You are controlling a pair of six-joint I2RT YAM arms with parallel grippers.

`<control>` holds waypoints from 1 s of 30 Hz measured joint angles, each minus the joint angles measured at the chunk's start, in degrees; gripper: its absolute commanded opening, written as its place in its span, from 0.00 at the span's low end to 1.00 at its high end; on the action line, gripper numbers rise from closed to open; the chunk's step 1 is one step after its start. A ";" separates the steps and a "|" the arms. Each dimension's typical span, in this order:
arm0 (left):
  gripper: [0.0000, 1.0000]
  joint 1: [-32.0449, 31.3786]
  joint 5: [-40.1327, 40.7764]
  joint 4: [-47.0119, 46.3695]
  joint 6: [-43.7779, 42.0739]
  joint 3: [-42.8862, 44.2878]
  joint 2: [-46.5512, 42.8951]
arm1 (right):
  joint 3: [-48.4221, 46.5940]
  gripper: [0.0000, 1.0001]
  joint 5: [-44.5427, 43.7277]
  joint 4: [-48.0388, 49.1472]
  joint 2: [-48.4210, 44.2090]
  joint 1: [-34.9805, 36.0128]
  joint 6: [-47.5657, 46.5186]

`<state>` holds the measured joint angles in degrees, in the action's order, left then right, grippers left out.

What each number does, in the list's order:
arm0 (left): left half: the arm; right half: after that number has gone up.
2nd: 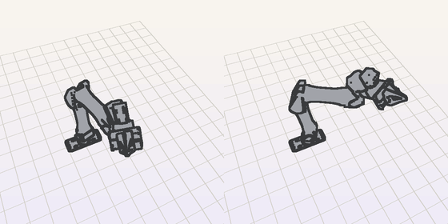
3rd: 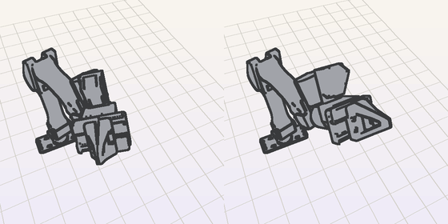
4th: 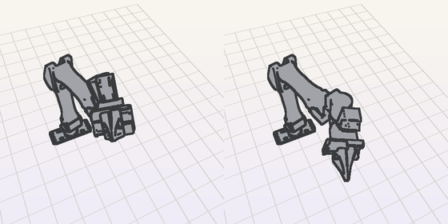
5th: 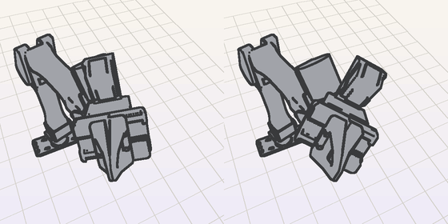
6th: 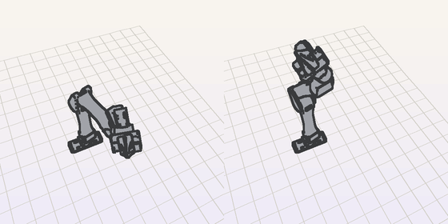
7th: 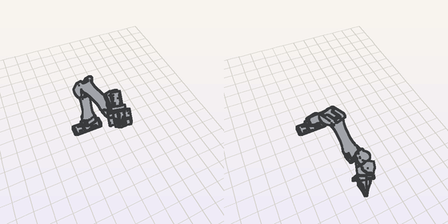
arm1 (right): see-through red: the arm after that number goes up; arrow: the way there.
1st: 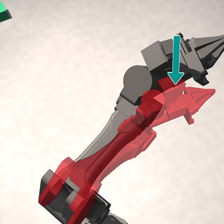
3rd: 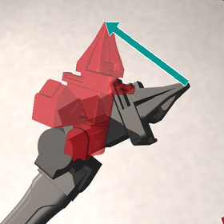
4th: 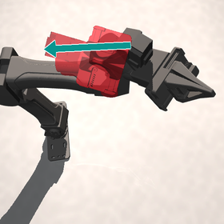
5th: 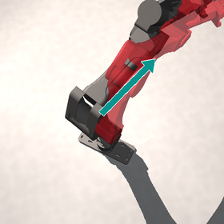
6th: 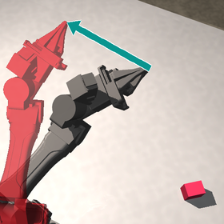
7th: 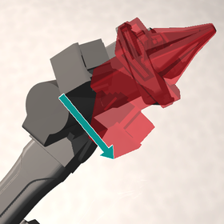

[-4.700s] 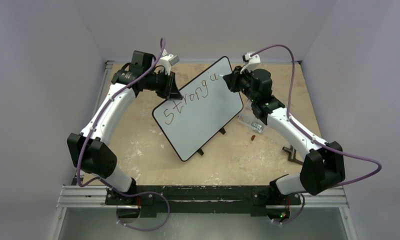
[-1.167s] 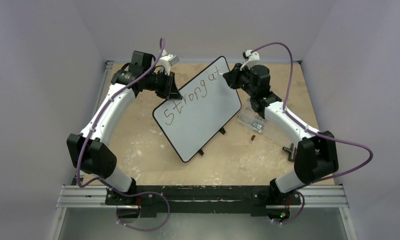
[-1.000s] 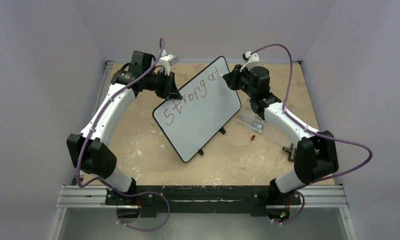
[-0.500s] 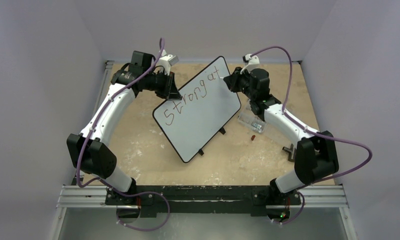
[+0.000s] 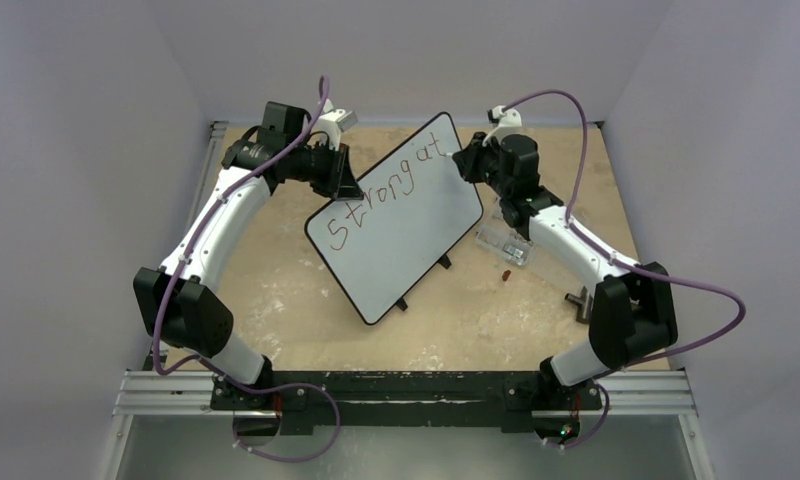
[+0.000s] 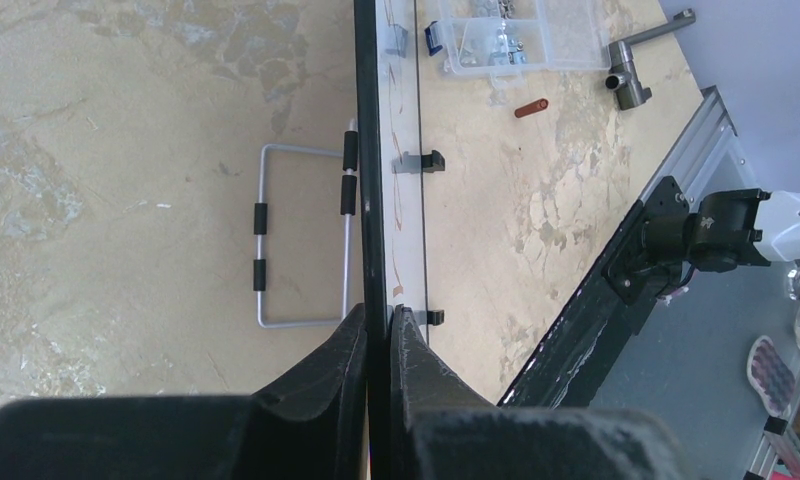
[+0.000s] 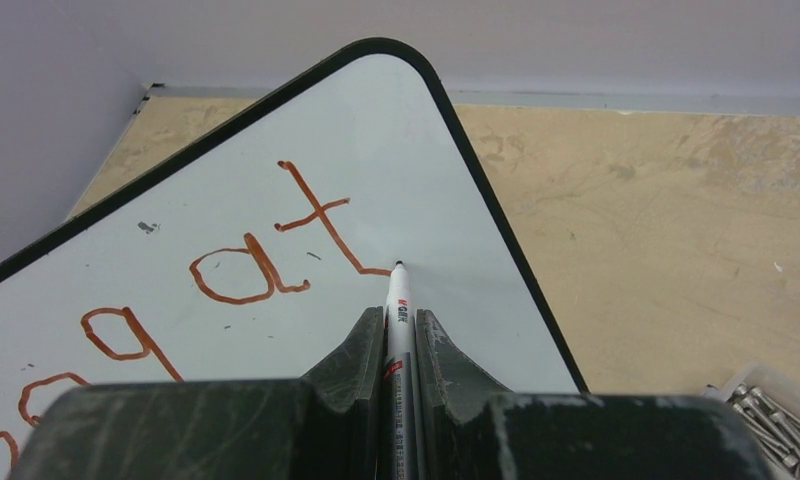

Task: Write a sentence on the whiteboard
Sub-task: Write a sentence at the center of the board.

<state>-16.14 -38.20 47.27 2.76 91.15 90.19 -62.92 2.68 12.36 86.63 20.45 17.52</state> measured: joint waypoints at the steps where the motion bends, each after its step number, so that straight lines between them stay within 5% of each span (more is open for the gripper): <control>1: 0.00 0.00 -0.02 0.00 0.00 0.00 0.00 | -0.37 0.00 -0.22 -0.28 0.02 0.00 -0.04; 15: 0.00 -0.02 -0.24 -0.04 -0.48 0.00 0.00 | -6.25 0.00 -0.96 -2.84 0.31 0.00 -0.68; 30: 0.00 -0.20 -0.24 -0.63 -0.46 -0.83 -0.94 | 3.67 0.00 0.28 -5.07 -16.79 0.00 1.49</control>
<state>-16.34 -38.44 46.63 2.31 90.32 89.25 -59.24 2.96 7.29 69.84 20.45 19.00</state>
